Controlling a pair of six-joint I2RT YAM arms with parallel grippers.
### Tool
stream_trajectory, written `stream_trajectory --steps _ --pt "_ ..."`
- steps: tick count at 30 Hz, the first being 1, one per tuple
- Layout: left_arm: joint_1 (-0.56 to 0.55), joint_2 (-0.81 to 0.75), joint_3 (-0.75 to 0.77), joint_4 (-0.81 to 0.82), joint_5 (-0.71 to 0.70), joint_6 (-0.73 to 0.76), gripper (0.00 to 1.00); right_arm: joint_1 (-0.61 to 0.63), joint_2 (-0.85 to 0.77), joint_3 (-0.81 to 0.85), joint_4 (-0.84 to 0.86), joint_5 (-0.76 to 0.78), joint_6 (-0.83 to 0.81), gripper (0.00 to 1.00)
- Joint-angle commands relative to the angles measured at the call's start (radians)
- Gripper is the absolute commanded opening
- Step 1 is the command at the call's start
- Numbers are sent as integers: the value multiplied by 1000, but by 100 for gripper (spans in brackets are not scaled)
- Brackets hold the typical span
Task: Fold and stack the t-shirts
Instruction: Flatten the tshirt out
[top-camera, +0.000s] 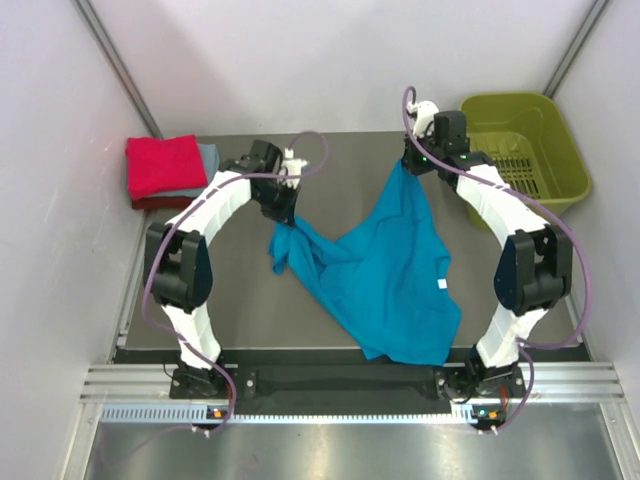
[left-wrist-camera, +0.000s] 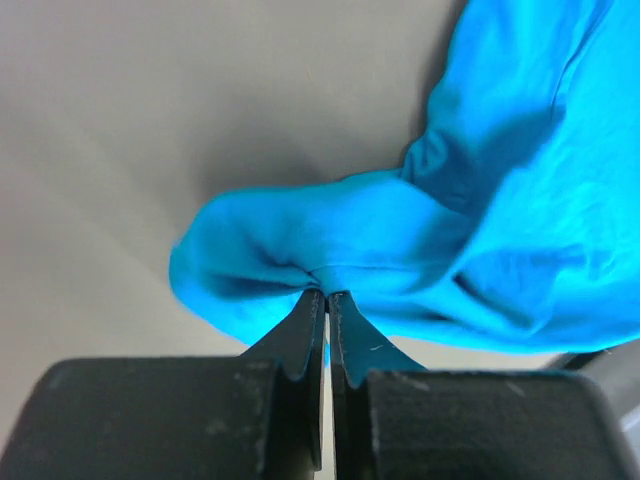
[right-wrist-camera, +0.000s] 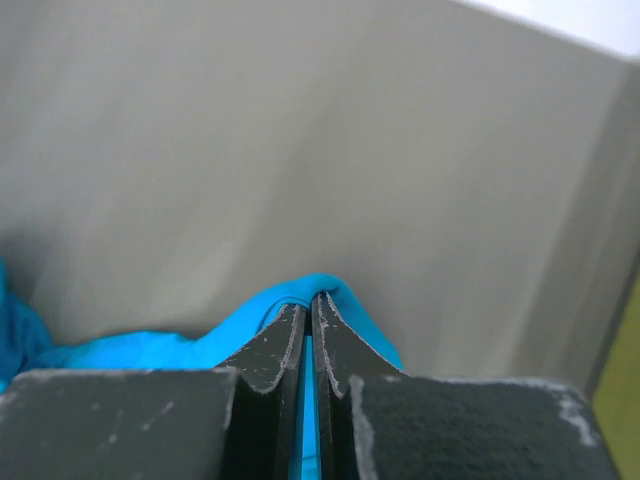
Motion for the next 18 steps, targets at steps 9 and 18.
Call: stream_trajectory --steps 9,18 --pt "7 -126 64 -26 -68 65 4 16 -174 -39 53 4 -10 0" --pt "7 59 64 28 -68 -39 42 16 -152 -31 52 -15 8 0"
